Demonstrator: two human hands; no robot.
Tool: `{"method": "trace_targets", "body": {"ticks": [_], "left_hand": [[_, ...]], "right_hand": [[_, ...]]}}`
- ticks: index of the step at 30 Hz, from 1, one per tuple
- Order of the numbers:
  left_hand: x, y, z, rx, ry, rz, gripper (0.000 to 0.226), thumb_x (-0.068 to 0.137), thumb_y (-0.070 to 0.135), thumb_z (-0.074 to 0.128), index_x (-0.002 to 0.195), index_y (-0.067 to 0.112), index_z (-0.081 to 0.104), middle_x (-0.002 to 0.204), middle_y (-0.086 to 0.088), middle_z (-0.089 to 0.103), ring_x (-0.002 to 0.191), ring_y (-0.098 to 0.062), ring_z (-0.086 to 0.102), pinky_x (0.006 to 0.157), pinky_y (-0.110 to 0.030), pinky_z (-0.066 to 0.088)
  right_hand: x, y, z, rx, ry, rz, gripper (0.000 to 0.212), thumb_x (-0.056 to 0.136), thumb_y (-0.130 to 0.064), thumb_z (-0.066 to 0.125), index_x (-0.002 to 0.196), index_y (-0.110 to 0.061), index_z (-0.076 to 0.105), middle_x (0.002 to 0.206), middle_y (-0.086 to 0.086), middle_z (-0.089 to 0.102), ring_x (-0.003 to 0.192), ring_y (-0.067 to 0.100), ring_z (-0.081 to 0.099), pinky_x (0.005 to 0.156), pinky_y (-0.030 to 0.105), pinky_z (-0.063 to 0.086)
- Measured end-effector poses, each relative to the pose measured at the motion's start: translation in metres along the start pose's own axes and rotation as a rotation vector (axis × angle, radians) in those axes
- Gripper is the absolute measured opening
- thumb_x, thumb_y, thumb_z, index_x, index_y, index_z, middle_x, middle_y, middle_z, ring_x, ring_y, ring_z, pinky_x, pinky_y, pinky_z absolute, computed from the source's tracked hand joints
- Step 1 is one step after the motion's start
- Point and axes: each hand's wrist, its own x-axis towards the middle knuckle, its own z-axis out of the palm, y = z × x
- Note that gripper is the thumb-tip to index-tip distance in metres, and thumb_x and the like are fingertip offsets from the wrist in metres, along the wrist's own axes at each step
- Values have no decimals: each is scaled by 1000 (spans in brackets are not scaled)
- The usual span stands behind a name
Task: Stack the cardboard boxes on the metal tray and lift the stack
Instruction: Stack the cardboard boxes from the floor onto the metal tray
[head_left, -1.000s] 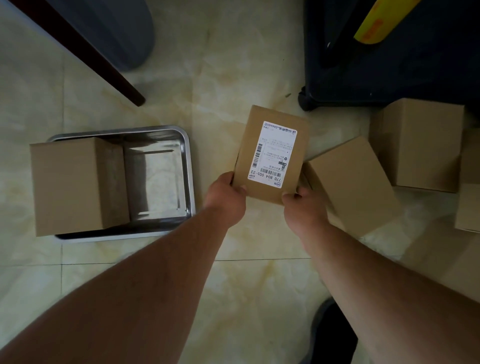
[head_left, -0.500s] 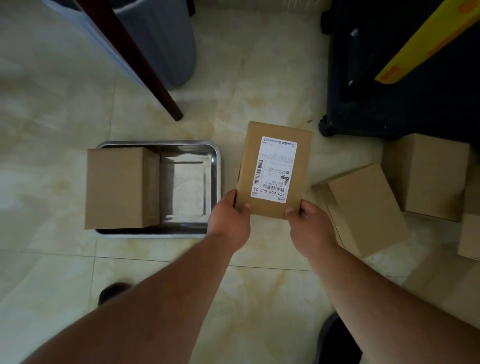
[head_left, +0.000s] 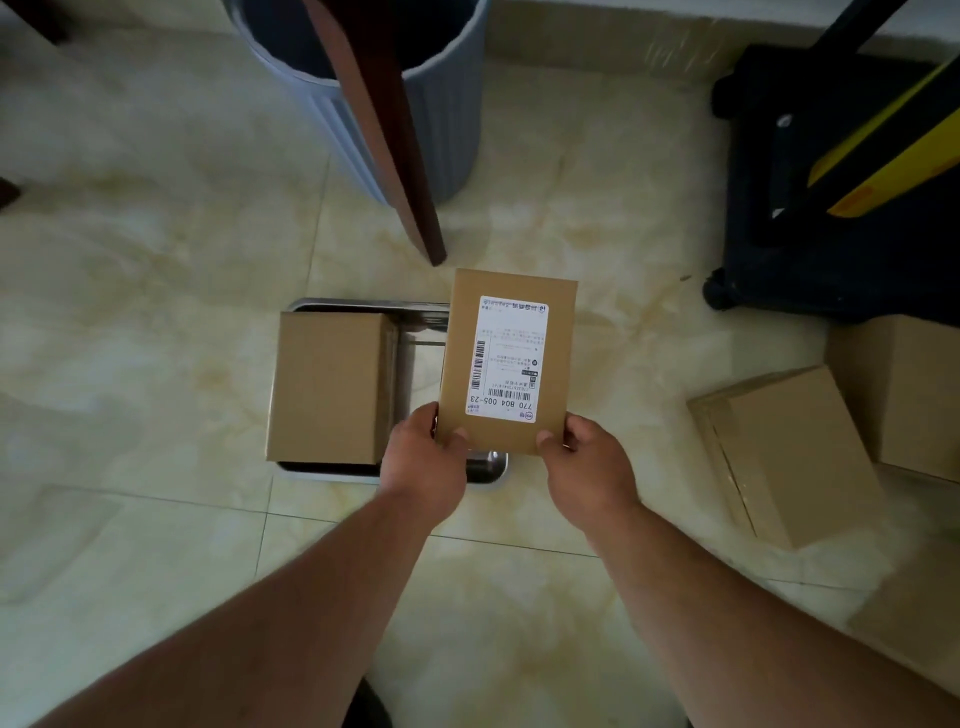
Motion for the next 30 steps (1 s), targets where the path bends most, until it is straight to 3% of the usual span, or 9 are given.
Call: {"method": "trace_targets", "body": {"ticks": [3, 7, 12, 19, 23, 30], "left_hand": [[5, -16, -12, 25, 15, -7, 26, 99, 27, 57, 122, 28, 67, 115, 1, 67, 91, -21, 66, 74, -32, 53], [7, -34, -21, -1, 21, -30, 16, 100, 23, 56, 112, 27, 65, 100, 8, 60, 81, -11, 61, 68, -28, 48], [15, -52, -23, 33, 0, -68, 26, 100, 28, 56, 124, 28, 64, 119, 0, 59, 92, -20, 63, 80, -33, 50], [25, -66, -23, 128, 4, -81, 33, 98, 30, 54, 130, 26, 59, 123, 0, 65, 105, -29, 63, 95, -44, 53], [29, -76, -23, 131, -2, -97, 33, 99, 26, 49, 131, 25, 58, 123, 2, 67, 105, -30, 63, 94, -42, 53], [34, -83, -18, 80, -65, -142, 54, 104, 25, 45, 158, 22, 38, 147, -1, 58, 126, -29, 58, 105, -32, 45]], "right_hand": [[-5, -3, 19, -13, -28, 0, 21, 101, -27, 56, 115, -29, 71, 104, -12, 75, 97, 17, 68, 76, 28, 44], [-9, -4, 37, -42, -59, 5, 22, 102, -29, 55, 118, -29, 70, 105, -13, 74, 98, 16, 67, 72, 26, 44], [-8, -4, 53, -84, -77, 4, 26, 103, -31, 53, 124, -28, 69, 110, -11, 73, 98, 15, 65, 75, 26, 42], [0, 3, 72, -125, -93, 7, 23, 104, -31, 52, 118, -23, 68, 104, -11, 70, 95, 17, 65, 74, 27, 43], [2, 6, 80, -114, -107, 0, 26, 104, -28, 53, 125, -24, 67, 108, -11, 69, 101, 17, 65, 81, 26, 45], [7, 10, 87, -115, -95, 20, 27, 105, -26, 53, 128, -24, 66, 118, -7, 72, 106, 19, 66, 84, 26, 45]]}}
